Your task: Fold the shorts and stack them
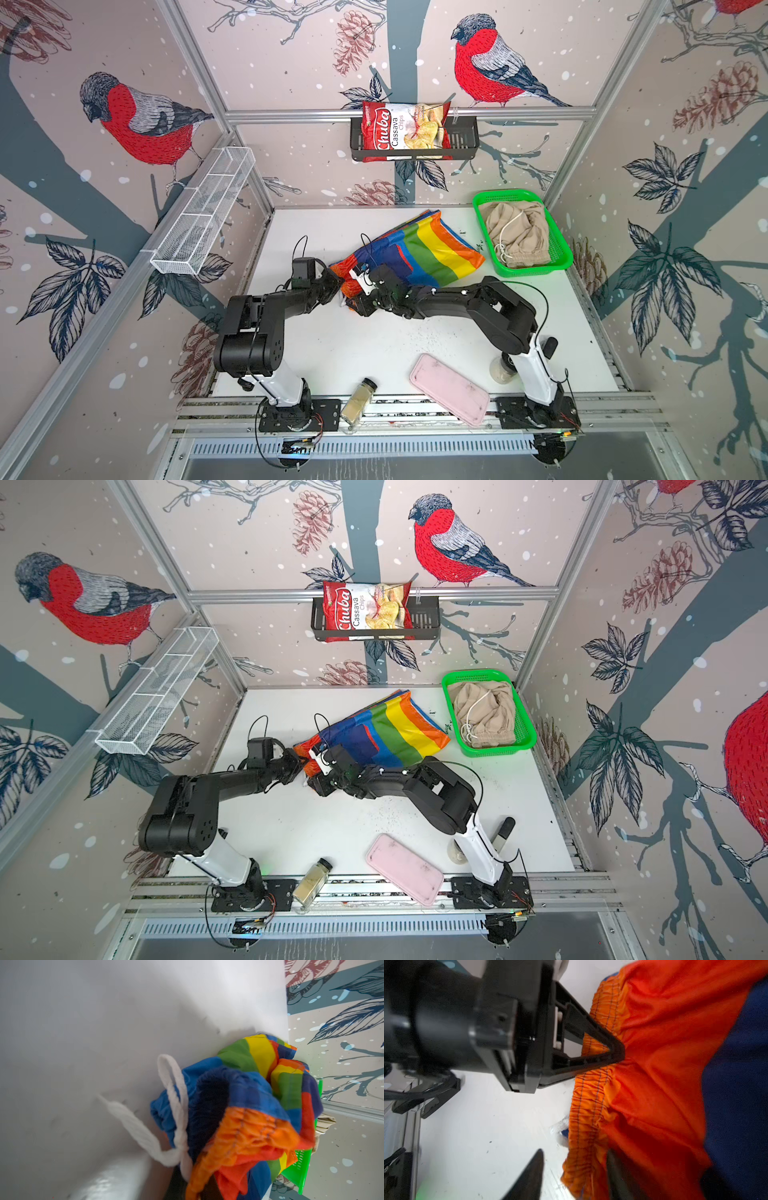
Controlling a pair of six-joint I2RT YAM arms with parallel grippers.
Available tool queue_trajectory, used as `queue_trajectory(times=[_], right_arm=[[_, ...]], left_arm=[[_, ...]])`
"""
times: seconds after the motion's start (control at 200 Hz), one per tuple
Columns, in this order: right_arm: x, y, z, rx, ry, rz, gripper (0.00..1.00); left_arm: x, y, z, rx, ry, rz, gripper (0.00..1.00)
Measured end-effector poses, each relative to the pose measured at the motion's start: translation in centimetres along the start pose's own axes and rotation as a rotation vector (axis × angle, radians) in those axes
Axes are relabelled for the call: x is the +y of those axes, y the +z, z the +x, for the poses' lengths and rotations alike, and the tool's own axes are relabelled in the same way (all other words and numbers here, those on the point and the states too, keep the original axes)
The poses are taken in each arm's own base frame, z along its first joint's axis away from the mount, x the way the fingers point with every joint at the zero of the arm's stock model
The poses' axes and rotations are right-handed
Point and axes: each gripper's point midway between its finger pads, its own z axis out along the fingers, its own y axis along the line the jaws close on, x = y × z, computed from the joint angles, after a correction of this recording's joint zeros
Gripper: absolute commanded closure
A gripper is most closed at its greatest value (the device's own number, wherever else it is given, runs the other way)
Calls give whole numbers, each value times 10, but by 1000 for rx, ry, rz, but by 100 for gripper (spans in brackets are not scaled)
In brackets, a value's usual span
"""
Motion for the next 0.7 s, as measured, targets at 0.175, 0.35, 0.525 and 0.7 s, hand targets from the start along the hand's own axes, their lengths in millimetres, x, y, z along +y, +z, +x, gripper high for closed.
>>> queue_trajectory(times=[0.175, 0.35, 0.525, 0.7], right_arm=[[13, -36, -36, -106, -200, 169, 1], [5, -32, -24, -81, -439, 371, 1], [-17, -10, -4, 4, -614, 480, 0], [-20, 12, 12, 51, -700, 483, 0]], left_arm=[[-9, -6, -8, 19, 70, -58, 100], [2, -4, -4, 54, 83, -123, 82], [16, -2, 3, 87, 63, -165, 57], [24, -4, -2, 78, 42, -175, 36]])
